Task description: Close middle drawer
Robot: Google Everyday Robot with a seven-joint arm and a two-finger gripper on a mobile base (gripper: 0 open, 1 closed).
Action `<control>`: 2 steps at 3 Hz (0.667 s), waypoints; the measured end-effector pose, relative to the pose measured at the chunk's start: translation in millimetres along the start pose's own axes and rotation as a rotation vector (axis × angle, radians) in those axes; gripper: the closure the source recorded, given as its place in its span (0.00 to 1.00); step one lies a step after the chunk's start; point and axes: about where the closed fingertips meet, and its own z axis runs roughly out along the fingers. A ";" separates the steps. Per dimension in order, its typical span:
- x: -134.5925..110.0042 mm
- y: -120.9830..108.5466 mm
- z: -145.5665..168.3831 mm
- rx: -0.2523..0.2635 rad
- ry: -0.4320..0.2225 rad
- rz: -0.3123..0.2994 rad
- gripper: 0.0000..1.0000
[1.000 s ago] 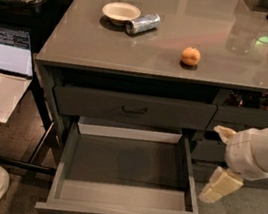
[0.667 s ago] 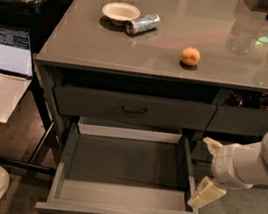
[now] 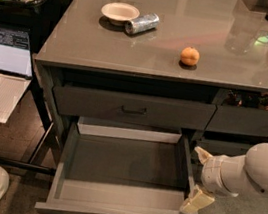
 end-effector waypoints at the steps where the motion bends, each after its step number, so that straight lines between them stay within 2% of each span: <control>1: 4.5 4.9 9.4 -0.024 -0.006 -0.014 0.00; 2: 22.9 19.6 42.4 -0.090 -0.022 0.003 0.00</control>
Offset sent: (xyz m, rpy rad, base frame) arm -0.0171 0.0003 -0.1137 0.0905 0.1745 0.0561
